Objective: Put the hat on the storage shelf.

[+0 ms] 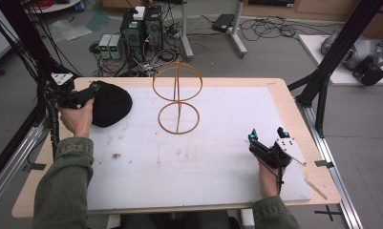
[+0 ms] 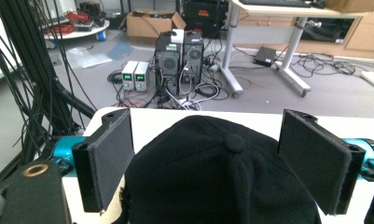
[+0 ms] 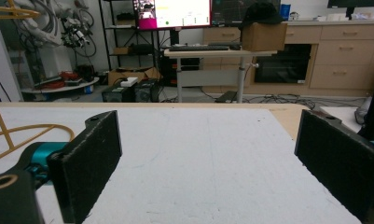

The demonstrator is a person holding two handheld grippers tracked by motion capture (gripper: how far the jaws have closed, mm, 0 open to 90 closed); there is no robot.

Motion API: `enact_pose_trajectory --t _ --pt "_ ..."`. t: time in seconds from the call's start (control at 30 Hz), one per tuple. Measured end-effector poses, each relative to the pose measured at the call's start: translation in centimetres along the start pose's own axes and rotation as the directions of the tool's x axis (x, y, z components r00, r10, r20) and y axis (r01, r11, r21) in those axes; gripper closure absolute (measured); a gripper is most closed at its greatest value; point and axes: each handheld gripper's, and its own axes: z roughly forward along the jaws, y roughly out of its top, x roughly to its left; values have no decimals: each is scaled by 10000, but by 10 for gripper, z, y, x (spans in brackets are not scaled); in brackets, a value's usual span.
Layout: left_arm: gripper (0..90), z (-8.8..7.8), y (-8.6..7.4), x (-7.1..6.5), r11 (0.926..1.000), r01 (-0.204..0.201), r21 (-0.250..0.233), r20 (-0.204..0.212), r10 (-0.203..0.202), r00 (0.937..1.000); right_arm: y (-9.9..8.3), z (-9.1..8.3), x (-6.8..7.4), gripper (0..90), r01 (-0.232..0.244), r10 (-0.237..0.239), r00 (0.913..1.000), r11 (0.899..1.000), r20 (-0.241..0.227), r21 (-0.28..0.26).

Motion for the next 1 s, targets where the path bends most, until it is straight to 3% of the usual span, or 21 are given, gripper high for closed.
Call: enact_pose_trajectory --t 0.27,0.5,0.8,1.0 --pt "197 16 -13 -9 9962 -250 838 58 246 9997 0 1 0 64 -20 20 10000 10000 -7 3" --pt "241 23 -19 -16 9940 -139 1082 151 123 9998 0 1 -1 64 44 -44 10000 10000 4 -55" --pt "252 34 -31 -22 9815 -110 1912 145 83 9999 0 1 -1 64 10 -10 10000 10000 53 -69" --pt "335 35 -32 -22 9805 11 1968 270 -65 9996 0 1 -1 64 35 -35 10000 10000 37 -51"
